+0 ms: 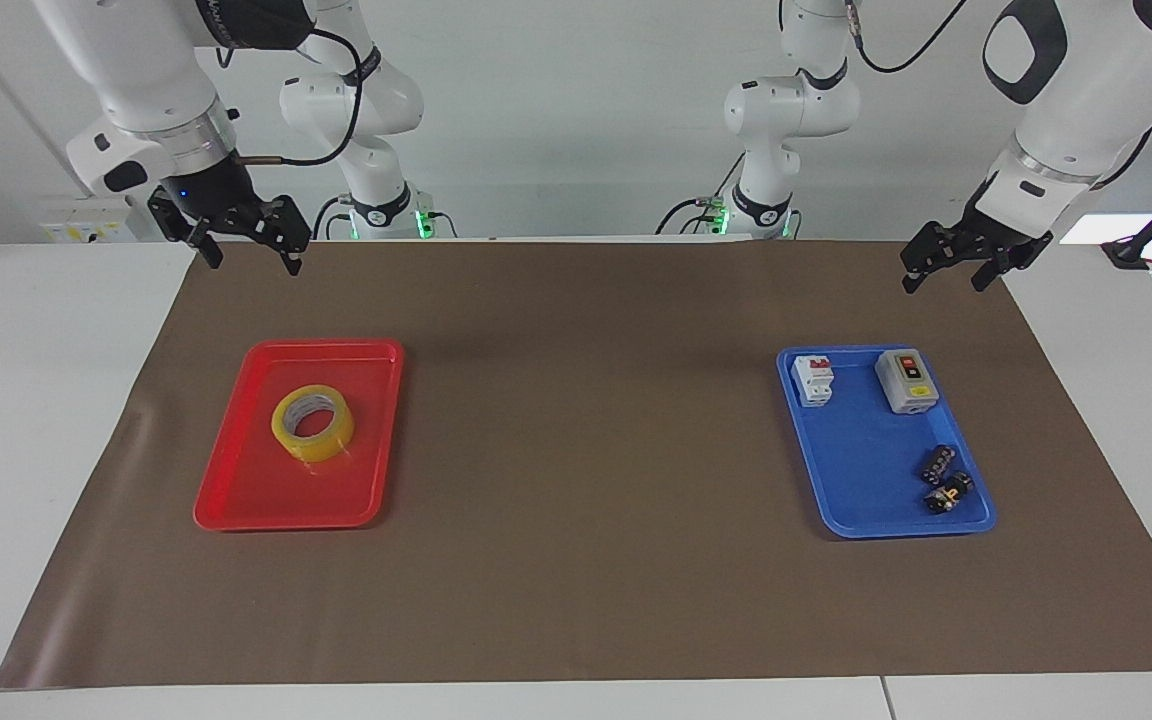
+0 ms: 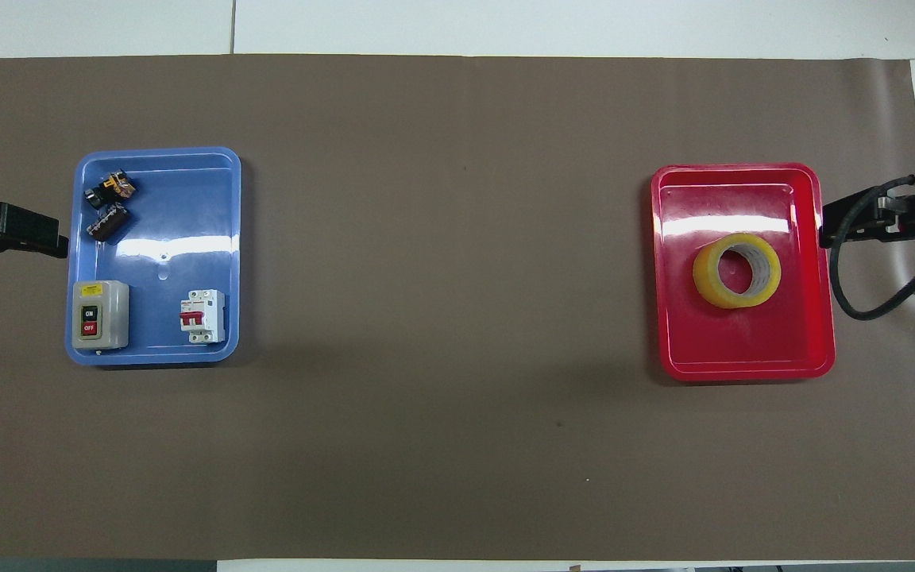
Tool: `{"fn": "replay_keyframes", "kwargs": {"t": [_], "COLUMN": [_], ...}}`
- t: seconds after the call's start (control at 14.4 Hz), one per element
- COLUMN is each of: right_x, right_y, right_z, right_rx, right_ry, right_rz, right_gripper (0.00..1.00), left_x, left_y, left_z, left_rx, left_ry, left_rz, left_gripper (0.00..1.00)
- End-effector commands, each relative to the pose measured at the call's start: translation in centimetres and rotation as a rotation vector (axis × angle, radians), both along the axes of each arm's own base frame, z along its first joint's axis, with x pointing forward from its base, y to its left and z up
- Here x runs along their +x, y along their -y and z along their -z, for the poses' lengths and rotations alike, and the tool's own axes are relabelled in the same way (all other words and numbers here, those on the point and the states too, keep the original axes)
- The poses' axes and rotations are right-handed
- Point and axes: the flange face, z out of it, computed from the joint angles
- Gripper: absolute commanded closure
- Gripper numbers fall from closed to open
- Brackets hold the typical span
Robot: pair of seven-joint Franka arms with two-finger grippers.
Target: Place and move tape with both arms
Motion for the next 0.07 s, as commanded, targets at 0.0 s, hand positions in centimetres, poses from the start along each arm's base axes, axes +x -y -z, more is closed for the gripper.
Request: {"fn": "replay_keyframes", "kwargs": {"t": [0.0], "right_x": [-0.27], "right_y": [0.33], "right_z": [-0.42], "right_rx": [0.006], "right_ry": [-0.010], "right_rz": [-0.016], "right_gripper": [0.00], "left_x": [-0.81], "left_y": [-0.38], "left_z": [-0.39], "left_rx": [0.017], "left_ry": [0.000], "left_rz": [0.004], "left_gripper": [0.00]}}
